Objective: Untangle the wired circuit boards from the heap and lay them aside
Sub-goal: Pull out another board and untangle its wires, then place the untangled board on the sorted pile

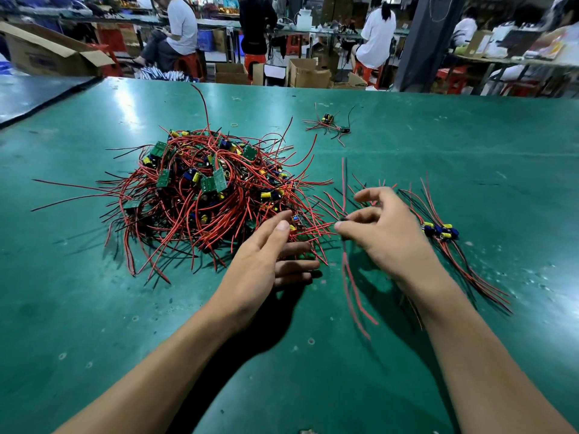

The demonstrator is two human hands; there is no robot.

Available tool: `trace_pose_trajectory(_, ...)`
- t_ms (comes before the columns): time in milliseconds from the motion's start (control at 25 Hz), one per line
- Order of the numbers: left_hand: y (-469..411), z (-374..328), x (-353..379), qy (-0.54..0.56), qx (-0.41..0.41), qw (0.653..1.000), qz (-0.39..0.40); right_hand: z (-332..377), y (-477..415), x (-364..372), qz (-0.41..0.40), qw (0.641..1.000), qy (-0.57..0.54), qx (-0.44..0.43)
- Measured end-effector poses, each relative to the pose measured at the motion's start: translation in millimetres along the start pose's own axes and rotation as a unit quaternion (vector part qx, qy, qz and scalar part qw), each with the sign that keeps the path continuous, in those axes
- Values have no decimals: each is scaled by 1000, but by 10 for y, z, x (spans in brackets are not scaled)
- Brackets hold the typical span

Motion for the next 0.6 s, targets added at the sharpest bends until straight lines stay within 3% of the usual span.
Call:
trace_pose_trajectory(120, 11, 0, -9, 7, 1, 1000, -12, -48, -74, -141, -103, 991, 78, -43)
trace_pose_trajectory(280, 25, 1, -20, -10, 7, 1000, -17, -61, -70, -124, -121, 972, 163, -117)
trace_pose_trajectory(440, 27, -10, -16, -27, 21, 999, -12, 181, 172, 130, -40, 974, 25, -223)
trace_pose_trajectory(600, 17, 10, -11, -58, 31, 998, 10, 168, 344, 447, 103, 951, 80, -279)
Point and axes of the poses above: each hand's wrist, its own y-axis away from the middle knuckle, its own x-axis out of the palm, z = x × y, the point moved 4 cm from there along -y, towards the middle knuckle, and after that the axes turned 13 degrees about -z, right-handed, at the moved point
